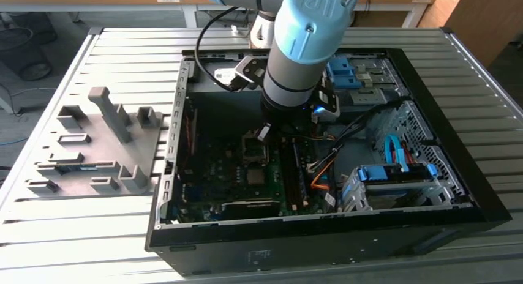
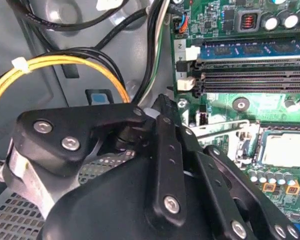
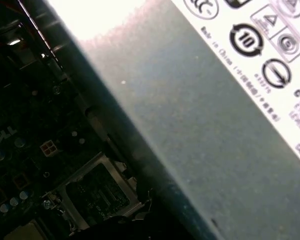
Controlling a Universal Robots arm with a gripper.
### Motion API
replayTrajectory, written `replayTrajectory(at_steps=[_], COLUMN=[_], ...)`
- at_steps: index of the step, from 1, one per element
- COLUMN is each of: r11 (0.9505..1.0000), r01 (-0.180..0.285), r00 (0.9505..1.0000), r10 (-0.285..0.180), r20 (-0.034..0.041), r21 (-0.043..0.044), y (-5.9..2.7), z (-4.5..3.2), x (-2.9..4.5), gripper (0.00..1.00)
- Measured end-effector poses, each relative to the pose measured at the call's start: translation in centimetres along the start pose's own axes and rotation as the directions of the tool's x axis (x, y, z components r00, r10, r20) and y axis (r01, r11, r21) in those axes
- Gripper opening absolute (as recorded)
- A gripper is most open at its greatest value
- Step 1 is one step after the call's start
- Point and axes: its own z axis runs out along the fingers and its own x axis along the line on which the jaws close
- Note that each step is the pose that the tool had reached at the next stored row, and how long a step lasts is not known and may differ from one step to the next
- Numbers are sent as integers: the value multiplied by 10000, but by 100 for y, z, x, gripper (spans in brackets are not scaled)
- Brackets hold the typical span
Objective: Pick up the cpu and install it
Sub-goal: 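Close the cpu cover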
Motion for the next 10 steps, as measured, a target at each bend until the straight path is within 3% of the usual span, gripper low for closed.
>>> replayTrajectory(at_steps=[10], r11=[10000], r01=[-2], r00=[10000], r10=[2], r20=[-7], r21=[4], y=[13], z=[-64], x=[-8], gripper=[10])
